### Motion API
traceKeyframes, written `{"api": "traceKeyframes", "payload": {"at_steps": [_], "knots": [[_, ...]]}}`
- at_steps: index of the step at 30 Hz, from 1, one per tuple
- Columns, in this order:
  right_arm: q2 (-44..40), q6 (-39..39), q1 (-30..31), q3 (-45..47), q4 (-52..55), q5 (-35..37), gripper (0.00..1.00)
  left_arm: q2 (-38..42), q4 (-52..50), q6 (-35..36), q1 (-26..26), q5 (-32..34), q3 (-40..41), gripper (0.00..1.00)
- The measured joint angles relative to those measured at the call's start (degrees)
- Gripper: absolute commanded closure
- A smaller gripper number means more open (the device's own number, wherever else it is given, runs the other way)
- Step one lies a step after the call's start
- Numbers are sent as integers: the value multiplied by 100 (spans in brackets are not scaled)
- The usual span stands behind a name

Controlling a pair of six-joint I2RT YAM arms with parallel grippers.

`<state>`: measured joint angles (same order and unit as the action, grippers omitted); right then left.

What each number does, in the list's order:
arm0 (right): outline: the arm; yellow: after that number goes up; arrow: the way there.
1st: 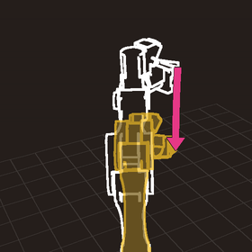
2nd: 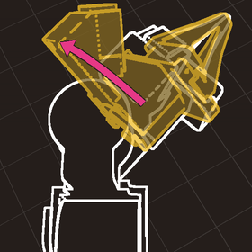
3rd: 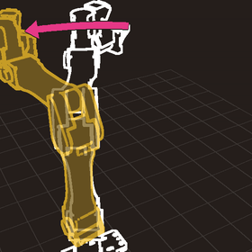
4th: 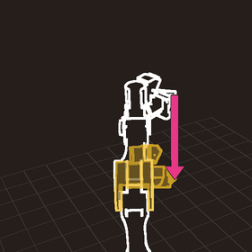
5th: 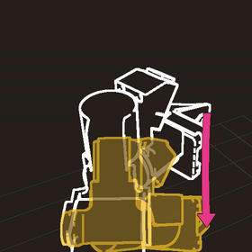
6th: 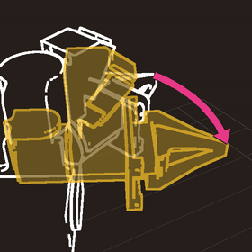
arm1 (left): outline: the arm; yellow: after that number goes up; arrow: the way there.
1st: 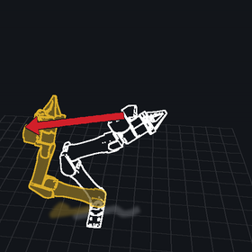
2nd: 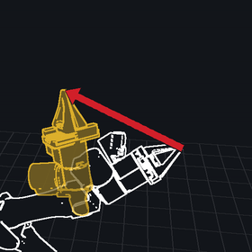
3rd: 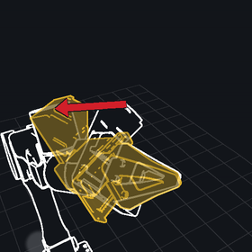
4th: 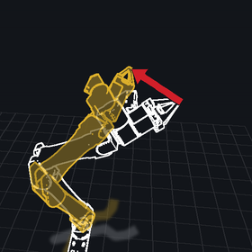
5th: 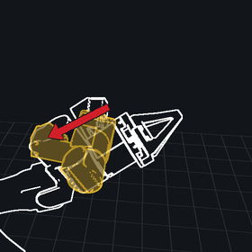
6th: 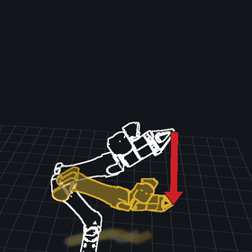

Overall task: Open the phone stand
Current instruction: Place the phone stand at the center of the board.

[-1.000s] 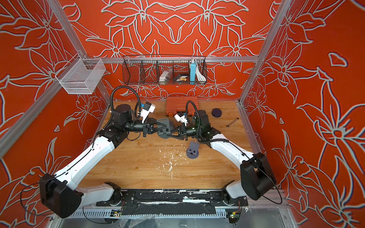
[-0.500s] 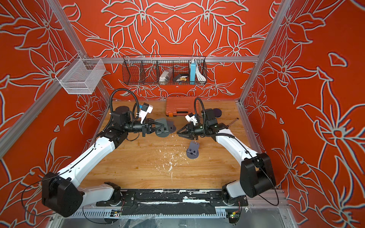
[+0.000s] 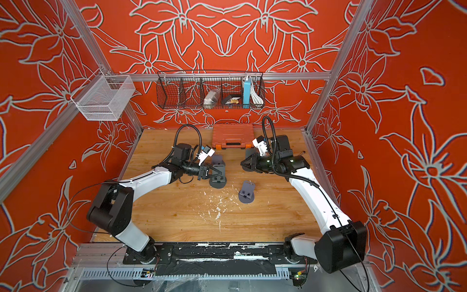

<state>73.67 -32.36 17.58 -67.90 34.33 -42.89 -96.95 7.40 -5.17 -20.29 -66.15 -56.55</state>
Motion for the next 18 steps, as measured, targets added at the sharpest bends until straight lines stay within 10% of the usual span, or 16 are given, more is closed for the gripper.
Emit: {"api": "traceKeyframes", "payload": {"at_steps": [18], "knots": [[461,229,2,-323,9,654,71,-1543,-944,1252,9,-114,-892,87]]}}
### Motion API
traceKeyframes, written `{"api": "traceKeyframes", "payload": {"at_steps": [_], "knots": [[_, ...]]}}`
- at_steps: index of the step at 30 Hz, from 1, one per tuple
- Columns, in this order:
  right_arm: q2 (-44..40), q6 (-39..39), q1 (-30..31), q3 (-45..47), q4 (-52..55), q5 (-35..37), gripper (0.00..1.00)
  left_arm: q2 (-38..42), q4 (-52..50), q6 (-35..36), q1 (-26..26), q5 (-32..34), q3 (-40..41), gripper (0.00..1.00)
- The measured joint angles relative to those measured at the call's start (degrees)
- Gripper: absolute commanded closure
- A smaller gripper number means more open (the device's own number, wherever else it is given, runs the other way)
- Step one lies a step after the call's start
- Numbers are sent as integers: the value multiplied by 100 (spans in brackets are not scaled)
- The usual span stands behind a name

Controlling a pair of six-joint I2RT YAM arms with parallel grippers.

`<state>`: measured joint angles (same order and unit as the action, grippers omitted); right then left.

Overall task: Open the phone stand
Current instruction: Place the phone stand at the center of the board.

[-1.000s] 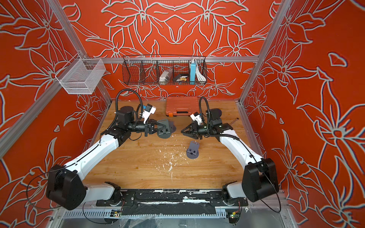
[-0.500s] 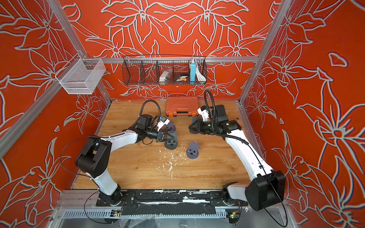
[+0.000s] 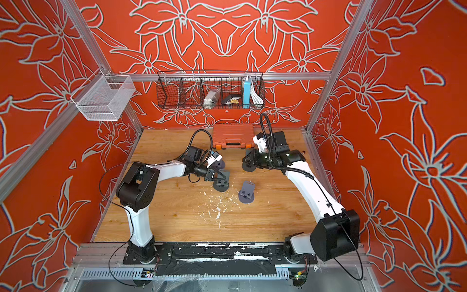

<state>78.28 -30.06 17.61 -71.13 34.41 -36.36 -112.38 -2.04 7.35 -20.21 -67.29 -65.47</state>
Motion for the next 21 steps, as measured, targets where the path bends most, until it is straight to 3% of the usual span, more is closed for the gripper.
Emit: {"api": "traceKeyframes", "payload": {"at_steps": [5,11,21], "knots": [[0,-9,0,101,-79,-37,69,2,46,-33,0,20,415,84],[-63,-42,0,262,-118,-219,68,66,286,-240,66,184,531,68],[-1115,-44,0,411,-13,-166,68,927,1010,-1167,275,487,839,58]]}}
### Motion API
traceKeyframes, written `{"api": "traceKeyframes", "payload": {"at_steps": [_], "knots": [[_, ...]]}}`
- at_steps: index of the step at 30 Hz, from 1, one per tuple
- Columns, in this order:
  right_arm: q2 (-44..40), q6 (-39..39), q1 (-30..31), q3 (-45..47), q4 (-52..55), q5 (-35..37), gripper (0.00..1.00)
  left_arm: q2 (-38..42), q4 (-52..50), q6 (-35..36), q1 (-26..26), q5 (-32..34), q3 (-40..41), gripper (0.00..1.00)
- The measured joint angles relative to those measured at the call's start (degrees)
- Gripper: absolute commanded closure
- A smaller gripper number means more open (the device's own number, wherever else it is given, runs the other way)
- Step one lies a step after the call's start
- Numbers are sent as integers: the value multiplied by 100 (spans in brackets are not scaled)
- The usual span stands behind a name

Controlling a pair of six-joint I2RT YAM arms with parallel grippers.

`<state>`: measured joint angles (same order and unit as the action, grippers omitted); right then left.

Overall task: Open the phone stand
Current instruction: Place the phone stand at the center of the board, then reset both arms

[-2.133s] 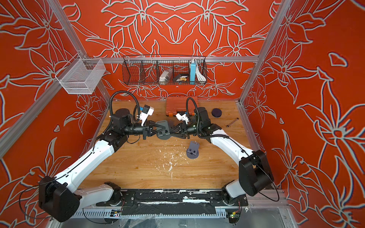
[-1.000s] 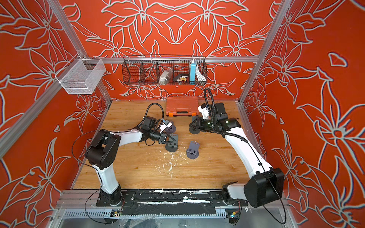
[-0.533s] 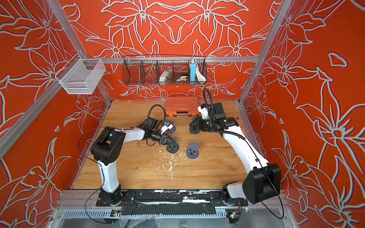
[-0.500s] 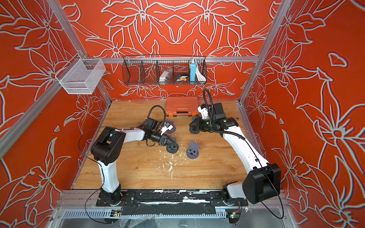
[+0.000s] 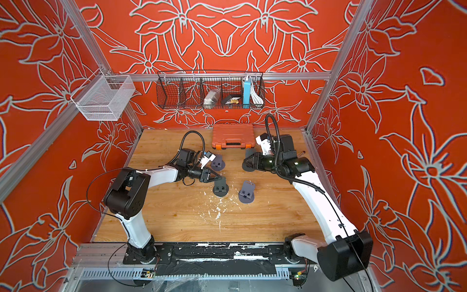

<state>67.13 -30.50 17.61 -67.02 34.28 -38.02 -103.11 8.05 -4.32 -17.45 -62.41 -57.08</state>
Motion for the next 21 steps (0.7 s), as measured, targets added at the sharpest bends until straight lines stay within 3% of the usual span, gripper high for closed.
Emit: {"api": "traceKeyframes", "payload": {"at_steps": [5,8,10,13,14,15,21], "knots": [[-326,131,0,39,214,468,67,389,140,-782,11,529,0,52],[-566,240,0,39,385,984,64,745,-201,-1064,15,1145,-81,36],[-758,308,0,48,400,1296,58,968,-748,-1069,20,1648,-348,32],[-1108,468,0,179,380,1834,33,1351,-1519,-1025,111,2308,-876,8],[-1211,553,2,234,380,2055,13,1510,-1711,-1016,184,2441,-990,4],[-1290,632,0,282,372,2328,2,1685,-1878,-1021,278,2562,-1067,4],[-1650,1187,2,992,-284,3711,2,2697,-2413,-1012,1003,3163,-824,3]]}}
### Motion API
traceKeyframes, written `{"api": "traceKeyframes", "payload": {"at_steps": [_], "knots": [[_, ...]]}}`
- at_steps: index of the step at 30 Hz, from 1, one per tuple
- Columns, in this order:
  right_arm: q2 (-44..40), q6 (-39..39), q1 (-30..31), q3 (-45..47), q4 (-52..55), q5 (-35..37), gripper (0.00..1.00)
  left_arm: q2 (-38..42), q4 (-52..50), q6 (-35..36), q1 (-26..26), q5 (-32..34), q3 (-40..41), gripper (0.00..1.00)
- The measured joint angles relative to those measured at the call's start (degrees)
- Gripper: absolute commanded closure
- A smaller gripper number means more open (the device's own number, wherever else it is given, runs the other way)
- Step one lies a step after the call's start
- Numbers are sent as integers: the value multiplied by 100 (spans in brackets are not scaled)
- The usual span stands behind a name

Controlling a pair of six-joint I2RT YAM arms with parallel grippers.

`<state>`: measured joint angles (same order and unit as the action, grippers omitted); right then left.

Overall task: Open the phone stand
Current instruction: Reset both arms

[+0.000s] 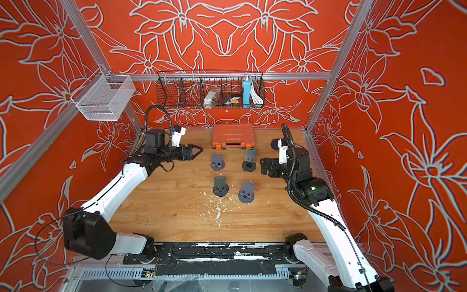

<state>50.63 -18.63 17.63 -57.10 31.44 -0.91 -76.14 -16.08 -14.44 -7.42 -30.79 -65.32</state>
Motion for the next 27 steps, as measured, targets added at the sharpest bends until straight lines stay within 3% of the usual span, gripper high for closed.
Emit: {"api": "traceKeyframes", "payload": {"at_steps": [6,9,16,23,27], "knots": [[-433,988,-2,1368,-1386,1408,2,929,962,179,439,905,1764,1],[-420,1388,-22,2138,-2452,2004,2,929,1388,249,605,1213,2481,1],[750,1615,-422,2964,-4172,2553,2,31,2347,424,1058,1738,2817,1],[1718,1615,-1058,3652,-5676,2284,2,-396,2706,872,1086,1926,2712,1],[2068,1604,-1303,3797,-6022,2103,2,-542,2833,1117,1113,1941,2522,1]]}}
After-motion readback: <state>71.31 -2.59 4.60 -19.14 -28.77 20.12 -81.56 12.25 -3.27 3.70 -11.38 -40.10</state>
